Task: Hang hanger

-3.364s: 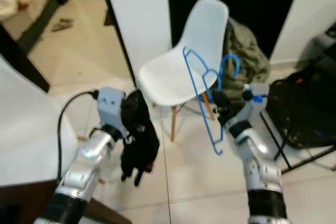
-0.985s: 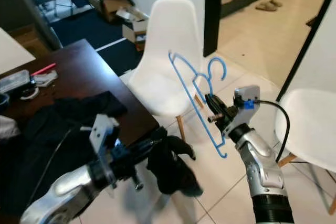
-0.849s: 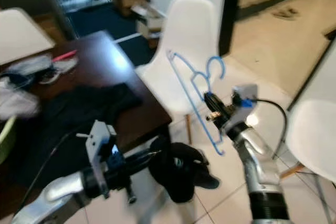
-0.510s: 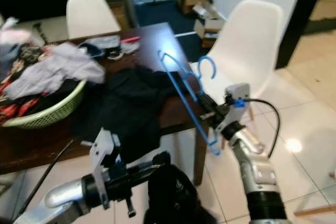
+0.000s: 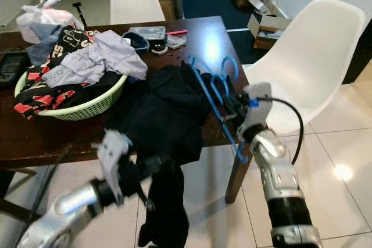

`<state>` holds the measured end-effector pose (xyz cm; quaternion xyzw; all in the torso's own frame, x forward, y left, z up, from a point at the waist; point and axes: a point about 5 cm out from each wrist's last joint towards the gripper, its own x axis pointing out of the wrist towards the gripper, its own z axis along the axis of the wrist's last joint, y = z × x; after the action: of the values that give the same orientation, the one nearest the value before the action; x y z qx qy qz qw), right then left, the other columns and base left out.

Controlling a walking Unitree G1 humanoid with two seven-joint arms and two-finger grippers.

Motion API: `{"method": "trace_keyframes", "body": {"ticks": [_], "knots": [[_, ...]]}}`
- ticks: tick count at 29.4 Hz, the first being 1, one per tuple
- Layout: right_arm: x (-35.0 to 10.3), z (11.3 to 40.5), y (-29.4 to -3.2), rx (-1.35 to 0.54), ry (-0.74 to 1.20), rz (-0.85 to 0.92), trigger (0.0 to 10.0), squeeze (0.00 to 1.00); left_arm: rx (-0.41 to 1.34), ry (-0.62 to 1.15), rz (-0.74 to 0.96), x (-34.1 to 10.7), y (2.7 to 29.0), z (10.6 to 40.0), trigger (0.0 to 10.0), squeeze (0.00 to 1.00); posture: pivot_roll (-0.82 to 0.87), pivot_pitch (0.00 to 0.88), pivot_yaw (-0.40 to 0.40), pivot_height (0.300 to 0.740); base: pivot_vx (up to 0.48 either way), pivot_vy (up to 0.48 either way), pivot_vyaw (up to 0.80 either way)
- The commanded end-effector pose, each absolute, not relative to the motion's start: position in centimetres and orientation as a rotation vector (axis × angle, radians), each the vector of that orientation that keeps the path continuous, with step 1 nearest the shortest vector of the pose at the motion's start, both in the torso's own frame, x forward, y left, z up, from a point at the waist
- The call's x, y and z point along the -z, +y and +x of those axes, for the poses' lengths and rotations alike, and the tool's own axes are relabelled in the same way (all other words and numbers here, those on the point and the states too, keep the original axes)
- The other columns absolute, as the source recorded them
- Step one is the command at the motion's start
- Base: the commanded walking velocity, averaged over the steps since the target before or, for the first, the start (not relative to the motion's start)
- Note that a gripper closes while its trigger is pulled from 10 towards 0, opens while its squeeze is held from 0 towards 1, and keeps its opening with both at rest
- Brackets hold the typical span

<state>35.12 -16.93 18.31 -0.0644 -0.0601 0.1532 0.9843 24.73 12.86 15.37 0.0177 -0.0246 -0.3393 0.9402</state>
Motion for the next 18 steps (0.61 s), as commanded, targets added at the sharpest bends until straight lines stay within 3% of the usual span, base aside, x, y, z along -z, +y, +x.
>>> {"method": "trace_keyframes", "body": {"ticks": [1,5,8,15,16,18], "knots": [[-17.9,35.4,-16.6,-0.275,-0.101,-0.211,10.0,0.0,0.652,-0.065,0.043,-15.2,13.2,25.1,10.0,0.0,0.04,0.149,0.011,0.74,0.0,0.0,0.0],[-18.9,36.5,-15.6,-0.21,-0.134,-0.293,10.0,0.0,0.657,-0.063,0.001,-15.0,13.0,25.6,10.0,0.0,0.04,0.15,0.005,0.74,0.0,0.0,0.0],[-18.8,37.0,-12.1,-0.291,-0.134,-0.446,10.0,0.0,0.671,-0.056,-0.07,-14.8,12.9,25.8,10.0,0.0,0.05,0.152,0.001,0.74,0.0,0.0,0.0],[-17.6,37.0,-8.0,-0.376,-0.112,-0.471,10.0,0.03,0.681,-0.065,-0.084,-14.8,12.7,25.9,10.0,0.0,0.07,0.16,-0.011,0.74,0.0,0.0,0.0],[-17.5,37.0,-7.2,-0.391,-0.111,-0.47,10.0,0.66,0.689,-0.065,-0.085,-14.7,12.6,25.9,10.0,0.0,0.07,0.161,-0.011,0.74,0.0,0.0,0.0],[-17.4,37.0,-6.8,-0.398,-0.113,-0.468,10.0,0.66,0.695,-0.064,-0.085,-14.7,12.5,25.9,10.0,0.0,0.07,0.161,-0.012,0.74,0.0,0.0,0.0]]}}
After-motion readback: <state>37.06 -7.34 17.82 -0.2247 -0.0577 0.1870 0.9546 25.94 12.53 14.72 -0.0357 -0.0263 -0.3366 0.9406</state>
